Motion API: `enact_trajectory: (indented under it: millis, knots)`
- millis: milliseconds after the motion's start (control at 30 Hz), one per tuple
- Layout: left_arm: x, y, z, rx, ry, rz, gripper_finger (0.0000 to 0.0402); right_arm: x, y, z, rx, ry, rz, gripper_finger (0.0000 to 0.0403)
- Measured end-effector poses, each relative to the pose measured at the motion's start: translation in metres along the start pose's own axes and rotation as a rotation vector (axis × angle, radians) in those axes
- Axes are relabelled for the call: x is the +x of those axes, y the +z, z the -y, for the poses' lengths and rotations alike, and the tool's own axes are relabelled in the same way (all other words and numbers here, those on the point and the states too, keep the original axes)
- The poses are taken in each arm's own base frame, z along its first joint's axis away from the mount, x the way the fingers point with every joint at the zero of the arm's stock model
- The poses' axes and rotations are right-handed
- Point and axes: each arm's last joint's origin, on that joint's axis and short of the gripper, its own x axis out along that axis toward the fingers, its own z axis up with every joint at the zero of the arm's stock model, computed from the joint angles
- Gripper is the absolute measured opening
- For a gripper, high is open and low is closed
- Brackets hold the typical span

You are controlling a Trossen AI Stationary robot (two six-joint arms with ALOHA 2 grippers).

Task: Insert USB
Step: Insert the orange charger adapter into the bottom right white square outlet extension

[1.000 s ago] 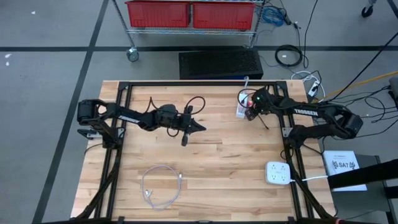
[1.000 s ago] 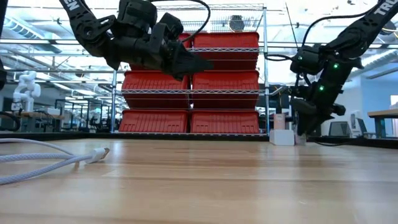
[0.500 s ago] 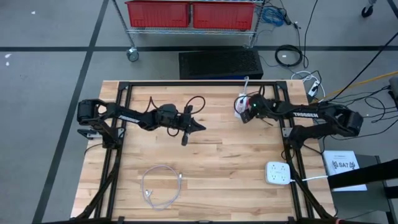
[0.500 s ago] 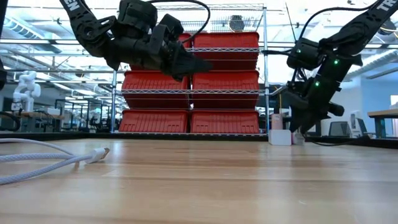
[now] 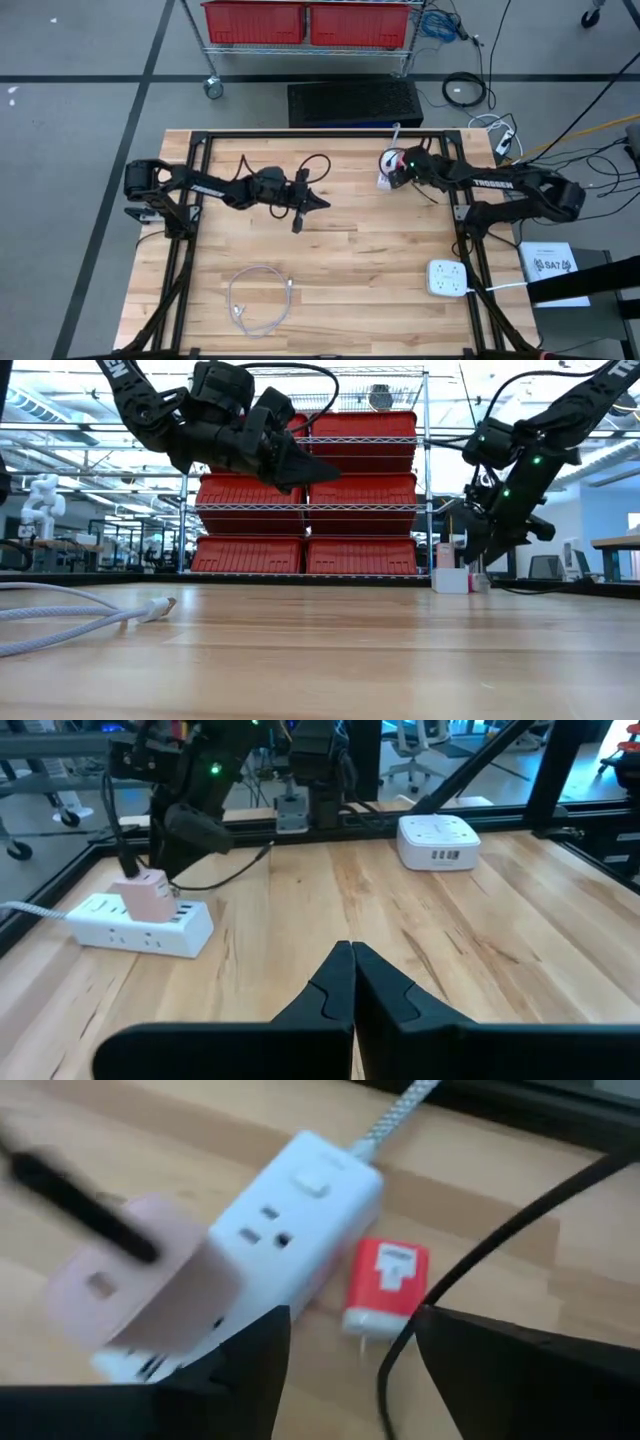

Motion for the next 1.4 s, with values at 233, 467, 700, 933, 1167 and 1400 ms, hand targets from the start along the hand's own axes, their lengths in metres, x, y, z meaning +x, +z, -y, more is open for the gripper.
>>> enact_trajectory:
  millis: [233, 467, 700, 933, 1167, 1400]
  knots:
    - [0.000, 0.000, -0.001, -0.001, 0.003, -0.003, 0.0000, 0.018, 0.008, 0.016, 0.027, -0.032, -0.020, 0.0204]
    - [0.000, -0.002, -0.001, -0.007, 0.001, -0.023, 0.0000, 0.035, 0.007, 0.016, -0.025, -0.017, -0.047, 0.0212]
    - [0.000, -0.002, -0.001, -0.007, 0.001, -0.022, 0.0000, 0.033, 0.000, 0.011, -0.077, 0.019, -0.101, 0.0150]
    - [0.000, -0.002, -0.001, -0.008, 0.001, -0.022, 0.0000, 0.010, -0.005, -0.002, -0.083, 0.099, -0.103, 0.0112]
    - [0.000, -0.002, -0.001, -0.015, 0.003, -0.017, 0.0000, -0.026, -0.018, -0.018, -0.074, 0.223, -0.122, 0.0112]
    - [0.000, 0.003, -0.001, -0.042, 0.010, 0.033, 0.0000, -0.064, -0.036, -0.036, -0.074, 0.365, -0.102, 0.0112]
